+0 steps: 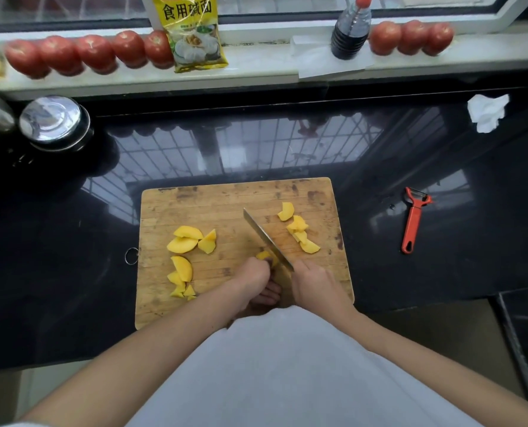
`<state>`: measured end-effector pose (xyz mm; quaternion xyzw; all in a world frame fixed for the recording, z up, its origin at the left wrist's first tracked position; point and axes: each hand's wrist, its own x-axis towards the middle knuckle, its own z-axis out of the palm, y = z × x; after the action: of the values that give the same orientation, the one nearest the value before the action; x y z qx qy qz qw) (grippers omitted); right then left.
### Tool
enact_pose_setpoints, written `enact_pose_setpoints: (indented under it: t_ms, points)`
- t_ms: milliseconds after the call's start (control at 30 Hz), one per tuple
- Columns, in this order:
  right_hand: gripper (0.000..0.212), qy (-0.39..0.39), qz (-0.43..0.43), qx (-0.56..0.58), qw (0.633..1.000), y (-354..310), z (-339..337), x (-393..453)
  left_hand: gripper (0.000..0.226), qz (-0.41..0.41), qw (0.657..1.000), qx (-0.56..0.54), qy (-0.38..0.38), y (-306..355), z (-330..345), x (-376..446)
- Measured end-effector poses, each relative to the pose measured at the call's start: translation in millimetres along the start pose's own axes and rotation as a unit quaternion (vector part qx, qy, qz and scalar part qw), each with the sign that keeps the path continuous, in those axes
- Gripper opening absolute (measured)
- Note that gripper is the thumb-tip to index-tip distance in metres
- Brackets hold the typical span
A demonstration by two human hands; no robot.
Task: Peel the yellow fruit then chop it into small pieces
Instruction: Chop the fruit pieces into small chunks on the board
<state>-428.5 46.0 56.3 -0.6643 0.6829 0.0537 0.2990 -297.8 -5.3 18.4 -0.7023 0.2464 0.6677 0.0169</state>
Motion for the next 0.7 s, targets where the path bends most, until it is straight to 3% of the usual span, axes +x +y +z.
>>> enact_pose_setpoints:
  t_ms: [267, 500, 700]
  points:
    - [0.019, -0.018, -0.009, -0.047, 0.999, 19, -3, -25, 0.067, -0.007, 1.000, 0.018, -0.025, 0, 1, 10]
    - [0.014, -0.039, -0.030, -0.057, 0.997, 19, -7, -27, 0.059, 0.003, 1.000, 0.020, -0.022, -2, 1, 13]
    - [0.013, -0.079, 0.002, -0.055, 0.995, 21, -11, -31, 0.068, -0.005, 0.999, 0.022, -0.032, -2, 0, 14]
